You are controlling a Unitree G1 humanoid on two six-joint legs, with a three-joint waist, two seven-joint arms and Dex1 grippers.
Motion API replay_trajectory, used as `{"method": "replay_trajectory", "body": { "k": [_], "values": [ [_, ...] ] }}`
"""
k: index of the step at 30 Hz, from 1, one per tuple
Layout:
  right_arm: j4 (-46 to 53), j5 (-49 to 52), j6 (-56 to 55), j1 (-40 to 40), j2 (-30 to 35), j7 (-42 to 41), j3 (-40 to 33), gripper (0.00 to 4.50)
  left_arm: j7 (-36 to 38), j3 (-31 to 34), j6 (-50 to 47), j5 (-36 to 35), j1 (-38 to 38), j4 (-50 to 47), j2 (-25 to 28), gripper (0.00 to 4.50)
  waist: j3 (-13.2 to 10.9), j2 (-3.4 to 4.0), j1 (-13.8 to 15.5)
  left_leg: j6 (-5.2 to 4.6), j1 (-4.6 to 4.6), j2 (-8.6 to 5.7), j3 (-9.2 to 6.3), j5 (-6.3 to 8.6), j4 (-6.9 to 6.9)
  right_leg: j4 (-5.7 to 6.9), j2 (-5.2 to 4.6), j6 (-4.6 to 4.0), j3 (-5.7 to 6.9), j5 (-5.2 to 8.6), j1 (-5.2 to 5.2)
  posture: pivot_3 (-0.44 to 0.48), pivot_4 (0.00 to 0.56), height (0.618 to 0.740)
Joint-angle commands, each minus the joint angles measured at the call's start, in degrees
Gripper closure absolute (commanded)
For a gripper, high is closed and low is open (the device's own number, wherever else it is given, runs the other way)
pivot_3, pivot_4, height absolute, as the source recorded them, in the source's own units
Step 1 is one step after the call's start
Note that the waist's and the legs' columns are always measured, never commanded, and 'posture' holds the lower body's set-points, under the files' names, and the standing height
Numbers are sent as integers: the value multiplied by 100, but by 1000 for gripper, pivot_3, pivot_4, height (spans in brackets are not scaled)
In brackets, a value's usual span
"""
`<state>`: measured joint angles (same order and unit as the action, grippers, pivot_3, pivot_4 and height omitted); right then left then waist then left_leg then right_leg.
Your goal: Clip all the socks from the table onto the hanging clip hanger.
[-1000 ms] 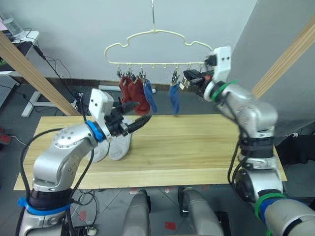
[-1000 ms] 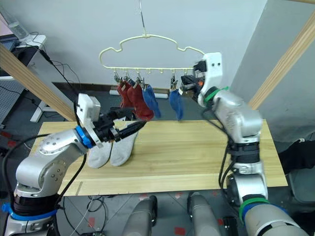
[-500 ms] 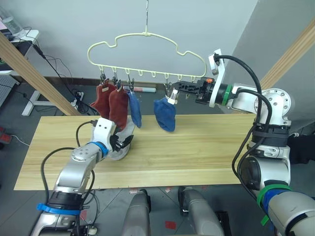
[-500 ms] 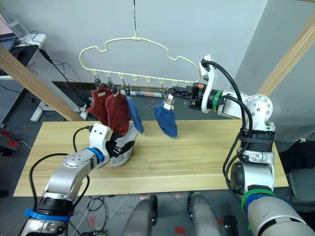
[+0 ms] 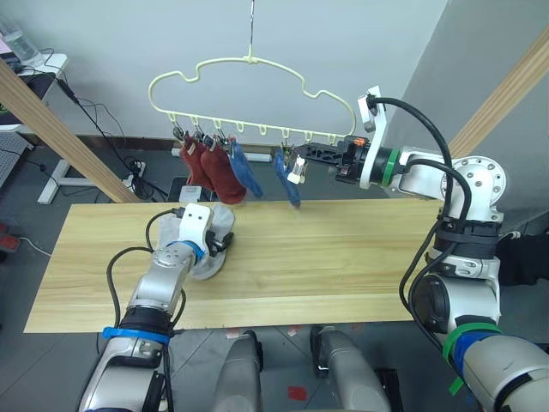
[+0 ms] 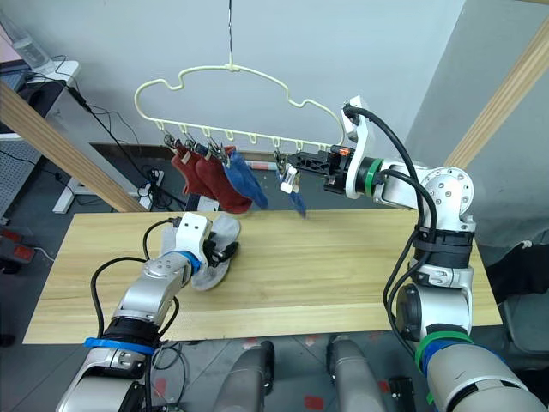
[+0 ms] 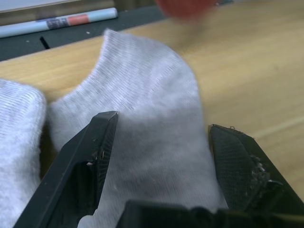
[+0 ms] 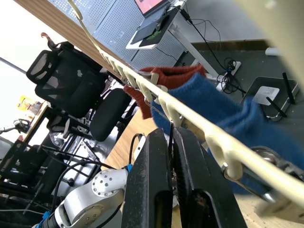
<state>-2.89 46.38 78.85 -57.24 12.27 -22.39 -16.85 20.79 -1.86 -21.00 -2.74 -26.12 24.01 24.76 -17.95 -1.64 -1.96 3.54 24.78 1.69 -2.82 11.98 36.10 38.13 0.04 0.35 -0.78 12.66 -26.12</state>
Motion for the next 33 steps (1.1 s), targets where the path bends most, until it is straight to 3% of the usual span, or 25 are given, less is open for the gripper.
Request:
{"method": "replay_trajectory", "body": {
  "k": [1, 2, 5, 16, 21, 26, 29, 33],
  "values": [
    [310, 227, 33, -12, -22, 8, -55, 4473, -12, 66, -276, 38, 72, 260, -44, 1080, 1, 0, -1, 0, 0, 0, 0, 0, 0, 0, 0, 0, 1, 0, 0, -35, 320, 740],
    [320, 229, 36, -9, -19, 11, -53, 4473, 44, 87, -335, -19, 72, 258, -59, 1080, 1, 0, -4, 0, -1, 0, 0, 0, 1, 1, 0, 0, 1, 0, 1, -35, 320, 740],
    [325, 219, 13, -12, -40, 84, -87, 4496, 166, 270, -579, -267, 104, 156, -137, 1636, 2, 0, -9, 0, -2, 0, 1, 0, 1, 2, 0, 0, -1, 0, 1, -35, 319, 740],
    [211, 177, -118, -49, -52, 117, -47, 4496, 408, 428, -1131, -434, 373, -395, -139, 4489, 2, 0, -9, 0, -2, -1, 2, 0, 0, 1, -1, 0, -1, 0, 1, -23, 324, 740],
    [132, 123, -216, -57, -34, 104, 4, 4496, 631, 419, -1383, -563, 628, -1024, -79, 4489, 1, 1, -11, 0, -3, -1, 2, 0, 1, 1, -1, 2, -1, 1, 1, -20, 330, 740],
    [37, 26, -284, -41, 51, 101, 67, 4496, 1537, 357, -1307, -1268, 1271, -3212, 159, 4489, -2, 2, -35, 1, 2, 3, 2, 0, -4, -4, -1, -4, -3, -3, -2, -16, 333, 740],
    [-55, 0, -319, -32, 88, 106, 97, 4496, 1947, 175, -1052, -1361, 1482, -3959, 383, 4489, -2, 2, -5, 1, 3, 3, -9, 0, -3, -5, 0, 3, -4, 2, 0, -13, 334, 740],
    [-212, 113, -157, -110, 55, 209, -53, 4496, 2409, 13, 139, -1157, 1647, -4485, 688, 4489, -2, 2, 6, 0, -1, 1, 4, 0, -2, -7, 2, 18, -7, 11, 0, -13, 336, 740]
  ]
}}
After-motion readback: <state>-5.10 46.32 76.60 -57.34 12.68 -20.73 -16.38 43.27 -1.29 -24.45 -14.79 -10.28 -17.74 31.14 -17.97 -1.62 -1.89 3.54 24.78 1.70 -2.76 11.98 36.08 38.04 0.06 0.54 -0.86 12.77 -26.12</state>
